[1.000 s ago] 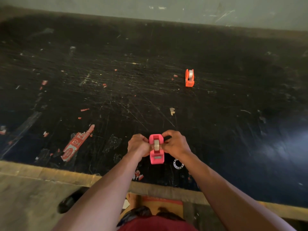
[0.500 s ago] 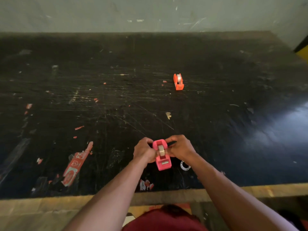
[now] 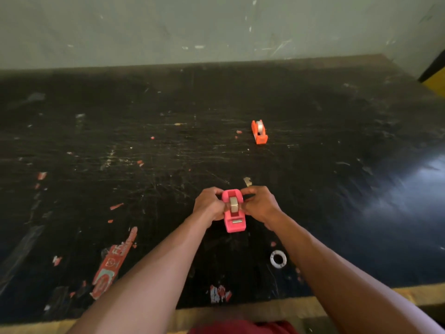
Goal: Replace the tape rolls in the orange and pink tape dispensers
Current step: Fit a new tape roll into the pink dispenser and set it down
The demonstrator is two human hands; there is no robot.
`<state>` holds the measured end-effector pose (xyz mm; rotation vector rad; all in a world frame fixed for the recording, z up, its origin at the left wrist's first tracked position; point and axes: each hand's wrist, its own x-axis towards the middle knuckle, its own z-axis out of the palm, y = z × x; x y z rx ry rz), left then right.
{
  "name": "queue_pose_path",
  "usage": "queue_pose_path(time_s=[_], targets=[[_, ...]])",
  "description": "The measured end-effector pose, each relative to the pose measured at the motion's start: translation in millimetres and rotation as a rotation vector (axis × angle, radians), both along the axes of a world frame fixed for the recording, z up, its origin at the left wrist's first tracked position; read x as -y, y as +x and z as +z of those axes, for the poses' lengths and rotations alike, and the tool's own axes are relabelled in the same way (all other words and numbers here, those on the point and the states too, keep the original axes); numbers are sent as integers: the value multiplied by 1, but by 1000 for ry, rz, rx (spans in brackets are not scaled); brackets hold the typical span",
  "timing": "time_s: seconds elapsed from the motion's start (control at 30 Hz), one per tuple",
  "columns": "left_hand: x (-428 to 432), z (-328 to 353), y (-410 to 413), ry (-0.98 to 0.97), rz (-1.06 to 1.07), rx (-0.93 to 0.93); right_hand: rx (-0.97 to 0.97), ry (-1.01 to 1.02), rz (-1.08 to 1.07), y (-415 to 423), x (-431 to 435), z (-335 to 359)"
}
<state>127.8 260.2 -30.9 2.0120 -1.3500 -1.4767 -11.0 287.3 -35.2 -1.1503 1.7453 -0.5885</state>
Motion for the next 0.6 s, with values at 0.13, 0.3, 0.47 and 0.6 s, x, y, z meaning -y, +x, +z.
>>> queue_pose_path(time_s=[0.13, 0.3, 0.47, 0.6], targets=[[30, 9, -7, -34, 22, 3, -6, -30, 30, -7, 32, 7], [57, 8, -18, -18, 43, -19, -6, -21, 92, -18, 67, 10], [91, 3, -27, -30, 66, 39, -4, -13, 101, -23, 106, 6], [133, 1, -36, -34, 77, 53, -13, -28, 81, -28, 145, 5]])
